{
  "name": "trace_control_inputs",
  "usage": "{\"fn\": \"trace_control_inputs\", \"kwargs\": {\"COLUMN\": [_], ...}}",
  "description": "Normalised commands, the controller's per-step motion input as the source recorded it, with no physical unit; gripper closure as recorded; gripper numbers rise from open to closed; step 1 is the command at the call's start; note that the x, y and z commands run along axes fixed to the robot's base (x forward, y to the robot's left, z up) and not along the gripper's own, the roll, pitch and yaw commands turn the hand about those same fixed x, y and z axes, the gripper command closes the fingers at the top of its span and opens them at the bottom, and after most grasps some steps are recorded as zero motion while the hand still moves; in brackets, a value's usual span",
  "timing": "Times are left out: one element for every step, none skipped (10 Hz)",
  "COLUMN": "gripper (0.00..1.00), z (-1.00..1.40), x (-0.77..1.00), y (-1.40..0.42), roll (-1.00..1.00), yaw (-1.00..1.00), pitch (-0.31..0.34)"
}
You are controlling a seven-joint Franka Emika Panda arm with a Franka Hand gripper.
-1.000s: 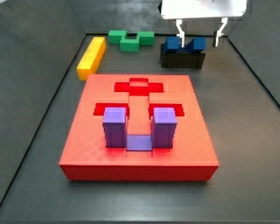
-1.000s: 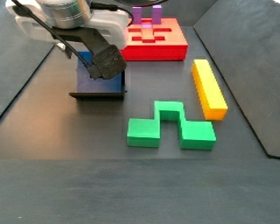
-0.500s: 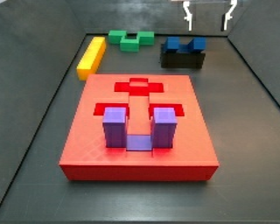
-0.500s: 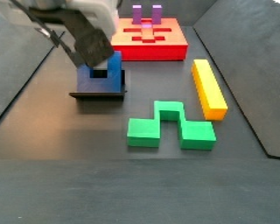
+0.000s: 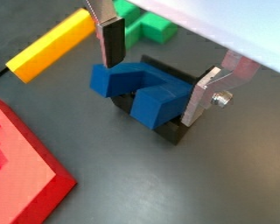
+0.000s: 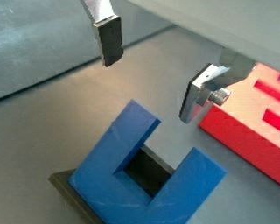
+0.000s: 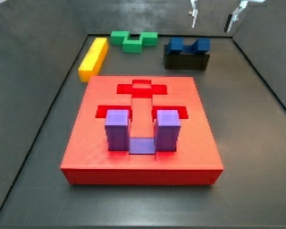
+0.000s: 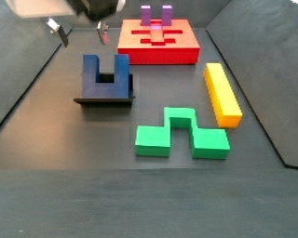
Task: Pick up the blue object. Move up. Place the blue object on the fixture. Regrasp the blue object. Move to above the board. Insert the blue object.
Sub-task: Regrasp the blue object.
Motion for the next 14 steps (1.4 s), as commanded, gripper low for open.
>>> {"fn": "trace_control_inputs", "kwargs": {"gripper": [0.0, 0.0, 0.0, 0.0, 0.0, 0.0, 0.0, 0.0, 0.0, 0.0, 0.0, 0.0, 0.0, 0.0], "z": [-0.03, -0.08, -0.13, -0.18, -0.34, -0.43, -0.46, -0.31, -0.07, 0.0, 0.0, 0.0, -0.05, -0.11], "x": [0.08, 0.28, 0.31, 0.25, 0.17, 0.12, 0.05, 0.0, -0.05, -0.03, 0.0, 0.0, 0.27, 0.53], "y": [-0.52, -0.5, -0.44, -0.41, -0.4, -0.44, -0.43, -0.4, -0.39, -0.32, -0.24, -0.13, 0.0, 0.0], "roll": [0.96, 0.69, 0.39, 0.26, 0.24, 0.45, 0.76, 1.0, 1.0, 1.0, 1.0, 1.0, 0.93, 0.91], "yaw": [0.12, 0.0, -0.23, -0.4, -0.55, -0.63, -0.51, -0.09, 0.09, 0.17, 0.23, 0.33, 0.38, 0.23], "pitch": [0.029, 0.0, -0.174, -0.286, -0.386, -0.326, -0.16, 0.0, 0.026, 0.077, 0.089, 0.123, 0.249, 0.303]}}
